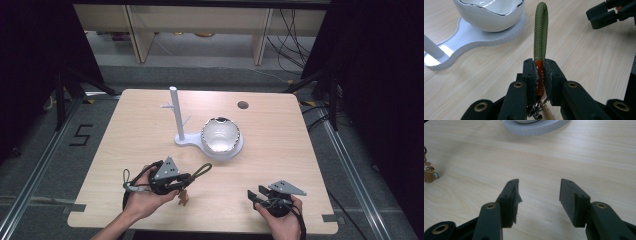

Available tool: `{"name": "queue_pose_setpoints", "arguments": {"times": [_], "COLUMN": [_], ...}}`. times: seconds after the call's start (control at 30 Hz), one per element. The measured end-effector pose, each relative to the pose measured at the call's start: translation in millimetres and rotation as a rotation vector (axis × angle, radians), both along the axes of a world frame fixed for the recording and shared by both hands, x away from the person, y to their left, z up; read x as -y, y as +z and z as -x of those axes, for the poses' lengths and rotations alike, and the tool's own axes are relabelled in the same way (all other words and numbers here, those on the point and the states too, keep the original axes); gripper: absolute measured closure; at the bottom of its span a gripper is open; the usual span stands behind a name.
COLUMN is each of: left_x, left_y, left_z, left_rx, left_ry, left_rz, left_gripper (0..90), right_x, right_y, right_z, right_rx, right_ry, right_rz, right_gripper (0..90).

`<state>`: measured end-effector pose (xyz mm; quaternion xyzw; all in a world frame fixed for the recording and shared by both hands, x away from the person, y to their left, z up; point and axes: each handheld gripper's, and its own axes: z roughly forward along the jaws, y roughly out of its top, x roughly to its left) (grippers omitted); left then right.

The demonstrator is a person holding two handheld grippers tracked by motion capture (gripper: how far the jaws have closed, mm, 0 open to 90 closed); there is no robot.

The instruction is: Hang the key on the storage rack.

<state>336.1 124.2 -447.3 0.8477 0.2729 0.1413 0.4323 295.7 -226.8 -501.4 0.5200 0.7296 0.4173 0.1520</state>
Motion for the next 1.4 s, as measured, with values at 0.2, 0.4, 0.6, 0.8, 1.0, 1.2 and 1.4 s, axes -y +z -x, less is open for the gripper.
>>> {"name": "queue_pose_setpoints", "arguments": {"times": [0.2,0.4,0.6,0.8,1.0,1.2,1.4], "left_x": [-11.4,-20.1,-29.5,-39.2,-48.4,-56.7,-64.4], "left_y": [4.3,8.9,11.4,13.0,16.3,18.9,21.7], "left_z": [2.4,4.9,6.5,6.8,8.8,9.3,9.7], "left_rx": [0.017,0.039,0.059,0.071,0.080,0.092,0.108], "left_ry": [0.043,0.076,0.105,0.127,0.160,0.183,0.204], "left_rz": [0.048,0.070,0.101,0.111,0.121,0.135,0.160], "left_gripper": [79.4,79.4,79.4,79.4,79.4,79.4,79.4], "right_x": [-3.0,-0.7,-0.5,-2.9,-4.2,-3.2,-0.4], "right_y": [1.6,0.8,0.4,1.5,2.1,2.2,2.0], "right_z": [2.8,0.6,0.1,1.9,2.8,2.5,1.0], "right_rx": [-0.031,0.011,0.028,0.020,0.011,0.023,0.047], "right_ry": [-0.031,0.001,-0.008,-0.012,-0.017,-0.016,-0.006], "right_rz": [-0.020,-0.008,0.007,-0.024,-0.040,-0.030,0.002], "right_gripper": [50.9,51.1,51.1,51.2,51.1,51.1,51.1]}}
